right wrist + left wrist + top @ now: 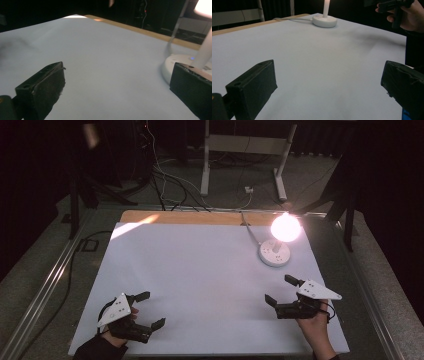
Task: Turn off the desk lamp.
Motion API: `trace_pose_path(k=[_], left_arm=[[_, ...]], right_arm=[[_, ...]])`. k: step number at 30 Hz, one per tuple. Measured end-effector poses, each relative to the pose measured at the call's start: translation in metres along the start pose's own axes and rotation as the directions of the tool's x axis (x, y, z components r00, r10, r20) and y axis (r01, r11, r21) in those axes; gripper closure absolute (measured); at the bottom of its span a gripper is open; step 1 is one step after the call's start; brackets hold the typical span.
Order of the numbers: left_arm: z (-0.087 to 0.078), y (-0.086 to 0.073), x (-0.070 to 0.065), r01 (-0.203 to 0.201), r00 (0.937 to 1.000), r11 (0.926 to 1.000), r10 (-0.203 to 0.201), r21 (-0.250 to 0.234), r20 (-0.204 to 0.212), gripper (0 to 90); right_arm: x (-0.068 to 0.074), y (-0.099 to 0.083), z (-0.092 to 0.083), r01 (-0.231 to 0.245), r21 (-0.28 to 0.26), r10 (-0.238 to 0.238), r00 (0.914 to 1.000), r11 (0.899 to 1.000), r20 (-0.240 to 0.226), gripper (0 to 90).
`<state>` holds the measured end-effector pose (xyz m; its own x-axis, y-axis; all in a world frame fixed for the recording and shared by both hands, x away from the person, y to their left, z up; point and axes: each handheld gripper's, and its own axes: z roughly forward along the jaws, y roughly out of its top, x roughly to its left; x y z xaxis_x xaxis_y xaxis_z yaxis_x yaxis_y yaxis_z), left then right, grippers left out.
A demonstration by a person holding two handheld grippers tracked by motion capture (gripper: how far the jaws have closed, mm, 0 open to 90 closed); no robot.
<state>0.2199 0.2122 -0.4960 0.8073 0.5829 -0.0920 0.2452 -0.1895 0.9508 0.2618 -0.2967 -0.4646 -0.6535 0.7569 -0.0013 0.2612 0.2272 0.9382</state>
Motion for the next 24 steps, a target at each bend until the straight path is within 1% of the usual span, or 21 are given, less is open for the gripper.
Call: trace_pose_path(k=[3,4,5,9,10,11,12,14,15,17,19,20,21,24], left_arm=[[0.000,0.000,0.000,0.001,1.0000,1.0000,-0.001,0.004,-0.001,0.7],[0.000,0.000,0.001,0.001,1.0000,1.0000,-0.001,0.005,-0.001,0.7],[0.000,0.000,0.001,0.001,1.0000,1.0000,-0.001,0.005,-0.001,0.7],[0.000,0.000,0.001,0.003,1.0000,1.0000,-0.003,0.005,-0.001,0.7],[0.000,0.000,0.001,0.005,1.0000,1.0000,-0.005,0.005,0.000,0.7],[0.000,0.000,0.001,0.007,1.0000,1.0000,-0.007,0.002,0.001,0.7],[-0.001,0.000,0.001,0.009,1.0000,1.0000,-0.009,0.000,0.001,0.7],[-0.001,0.000,0.001,0.011,0.9999,0.9999,-0.011,0.001,-0.001,0.7],[-0.001,0.000,0.001,0.010,0.9999,0.9999,-0.010,0.002,-0.002,0.7],[-0.001,0.000,0.001,0.010,0.9999,0.9999,-0.010,0.002,-0.002,0.7],[-0.001,0.000,0.001,0.009,1.0000,1.0000,-0.009,0.003,-0.003,0.7],[-0.001,0.000,0.001,0.008,1.0000,1.0000,-0.008,0.004,-0.003,0.7],[-0.001,0.000,0.001,0.008,1.0000,1.0000,-0.008,0.004,-0.002,0.7],[-0.001,0.000,0.002,0.015,0.9999,0.9999,-0.015,-0.001,-0.001,0.7]], right_arm=[[-0.007,0.003,0.000,-0.013,-0.003,0.013,0.9998,1.000,0.017,0.0],[-0.012,0.004,0.001,-0.020,-0.001,0.020,0.9994,1.000,0.028,0.0],[-0.012,0.004,0.001,-0.020,-0.001,0.020,0.9994,1.000,0.028,0.0],[-0.021,0.008,0.004,-0.029,0.003,0.029,0.9982,1.000,0.053,0.0],[-0.026,0.010,0.005,-0.044,0.004,0.044,0.9975,0.999,0.055,0.0],[-0.026,0.010,0.005,-0.044,0.004,0.044,0.9975,0.999,0.055,0.0],[-0.031,0.012,0.007,-0.042,0.007,0.041,0.9965,0.999,0.073,0.0],[-0.036,0.014,0.009,-0.043,0.006,0.042,0.9952,0.999,0.088,0.0],[-0.036,0.014,0.009,-0.043,0.006,0.042,0.9952,0.999,0.088,0.0],[-0.040,0.015,0.011,-0.022,-0.011,0.024,0.9924,1.000,0.121,0.0],[-0.047,0.016,0.013,-0.033,-0.037,0.037,0.9921,0.999,0.120,0.0],[-0.049,0.017,0.014,-0.032,-0.027,0.035,0.9910,0.999,0.129,0.0],[-0.054,0.019,0.017,-0.021,-0.016,0.023,0.9907,1.000,0.134,0.0],[-0.057,0.022,0.020,-0.003,-0.004,0.004,0.9886,1.000,0.150,0.0]])
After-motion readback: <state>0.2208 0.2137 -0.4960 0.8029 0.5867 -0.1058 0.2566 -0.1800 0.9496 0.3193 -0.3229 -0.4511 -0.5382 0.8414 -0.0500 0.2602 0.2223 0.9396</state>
